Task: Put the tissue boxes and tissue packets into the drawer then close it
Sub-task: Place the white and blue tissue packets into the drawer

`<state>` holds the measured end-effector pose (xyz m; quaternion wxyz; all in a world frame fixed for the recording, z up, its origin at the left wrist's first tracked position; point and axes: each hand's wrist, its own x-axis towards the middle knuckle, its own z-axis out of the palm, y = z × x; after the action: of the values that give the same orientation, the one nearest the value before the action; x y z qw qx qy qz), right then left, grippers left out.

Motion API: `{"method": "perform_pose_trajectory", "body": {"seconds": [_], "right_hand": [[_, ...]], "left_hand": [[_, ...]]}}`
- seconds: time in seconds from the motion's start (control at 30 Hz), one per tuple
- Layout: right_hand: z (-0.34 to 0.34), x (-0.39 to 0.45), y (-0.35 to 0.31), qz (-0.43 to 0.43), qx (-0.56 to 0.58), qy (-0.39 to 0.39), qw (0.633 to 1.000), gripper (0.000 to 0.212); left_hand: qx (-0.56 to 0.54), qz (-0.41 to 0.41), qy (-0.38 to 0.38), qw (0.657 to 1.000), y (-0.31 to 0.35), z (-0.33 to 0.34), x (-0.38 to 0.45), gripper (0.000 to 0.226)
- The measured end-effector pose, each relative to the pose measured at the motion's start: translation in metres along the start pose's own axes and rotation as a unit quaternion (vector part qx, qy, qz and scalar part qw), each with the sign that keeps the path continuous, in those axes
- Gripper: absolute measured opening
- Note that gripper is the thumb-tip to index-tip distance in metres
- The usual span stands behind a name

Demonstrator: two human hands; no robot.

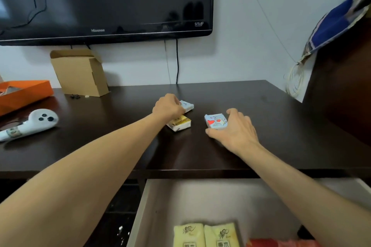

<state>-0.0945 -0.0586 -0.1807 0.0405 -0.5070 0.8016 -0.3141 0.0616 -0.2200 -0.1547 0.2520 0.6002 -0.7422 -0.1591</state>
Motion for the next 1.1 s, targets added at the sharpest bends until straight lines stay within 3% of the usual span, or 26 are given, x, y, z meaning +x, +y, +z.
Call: {"method": "perform_pose_trajectory", "body": {"seconds": [0.13, 0.27, 0.47, 0.57, 0.73, 0.83, 0.97, 1.1], "right_hand": [[0.001, 0.001, 0.001, 0.008, 0.020, 0.000, 1.000, 0.095], [-0.002, 0.000, 0.002, 0.015, 0.078, 0.031, 0.996, 0.087], [-0.014, -0.012, 0.002, 0.028, 0.142, 0.083, 0.986, 0.070], [-0.026, -0.023, 0.007, 0.012, 0.121, 0.085, 0.989, 0.066], [-0.054, -0.049, 0.042, -0.100, 0.005, 0.064, 0.993, 0.058], [-0.061, -0.057, 0.067, -0.122, -0.048, 0.035, 0.991, 0.065], [-0.062, -0.057, 0.078, -0.123, 0.020, -0.022, 0.992, 0.080], [-0.062, -0.053, 0.081, -0.149, 0.061, -0.039, 0.986, 0.063]], "left_hand": [[-0.023, 0.036, 0.063, 0.997, 0.010, -0.012, -0.005, 0.042], [-0.081, 0.100, 0.077, 0.989, 0.019, -0.029, -0.036, 0.050], [-0.085, 0.161, 0.084, 0.980, 0.020, -0.032, -0.116, 0.038], [-0.098, 0.164, 0.100, 0.976, 0.019, -0.030, -0.148, 0.034], [-0.062, 0.166, 0.059, 0.983, 0.019, -0.014, -0.173, 0.021], [-0.035, 0.180, 0.032, 0.983, 0.020, 0.001, -0.179, 0.032], [-0.014, 0.246, 0.021, 0.969, 0.013, 0.006, -0.175, 0.044], [-0.044, 0.296, -0.011, 0.954, 0.004, 0.003, -0.167, 0.033]]}}
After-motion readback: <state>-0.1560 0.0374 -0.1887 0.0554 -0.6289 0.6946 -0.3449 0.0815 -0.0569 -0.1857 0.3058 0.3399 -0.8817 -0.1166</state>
